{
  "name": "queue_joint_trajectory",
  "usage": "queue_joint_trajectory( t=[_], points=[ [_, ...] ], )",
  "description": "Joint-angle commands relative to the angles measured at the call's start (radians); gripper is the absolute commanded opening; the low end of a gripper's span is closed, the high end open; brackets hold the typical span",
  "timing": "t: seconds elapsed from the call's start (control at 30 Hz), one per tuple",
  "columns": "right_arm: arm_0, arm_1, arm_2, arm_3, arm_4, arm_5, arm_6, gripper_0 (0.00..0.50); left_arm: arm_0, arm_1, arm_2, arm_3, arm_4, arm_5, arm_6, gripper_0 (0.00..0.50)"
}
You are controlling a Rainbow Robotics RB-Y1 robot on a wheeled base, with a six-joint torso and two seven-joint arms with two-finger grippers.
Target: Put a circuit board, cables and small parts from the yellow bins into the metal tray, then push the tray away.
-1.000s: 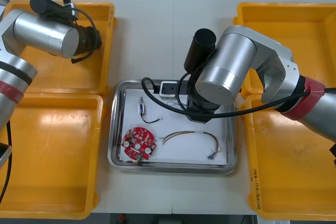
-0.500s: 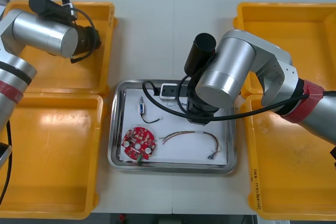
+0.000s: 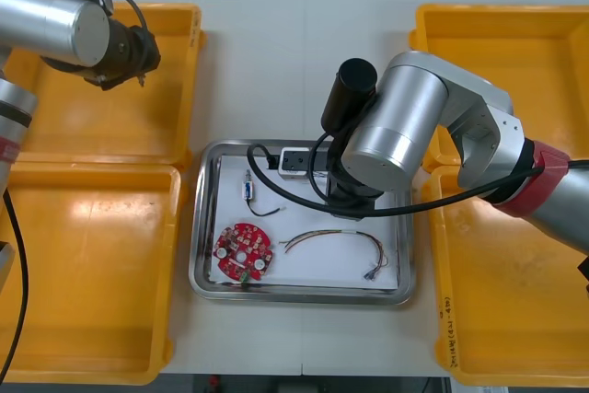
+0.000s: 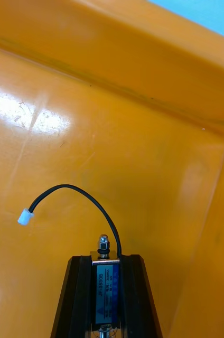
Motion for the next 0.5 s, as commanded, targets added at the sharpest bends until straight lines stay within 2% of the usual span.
queue_joint_trajectory(
  t=[0.03,0.43,0.5],
  points=[
    [0.002,-0.006,-0.044,-0.089,0.012,0.075,0.002,0.500,-0.031,0.023,0.046,-0.109,0.003,0.095,-0.084,0.000],
    [-0.014,-0.004,-0.099,-0.179,-0.002,0.239,0.002,0.500,-0.029,0.029,0.049,-0.299,0.018,0.299,0.005,0.000],
    [-0.014,-0.006,-0.147,-0.227,-0.004,0.323,0.005,0.500,-0.028,0.029,0.049,-0.350,0.025,0.359,0.016,0.000]
  ],
)
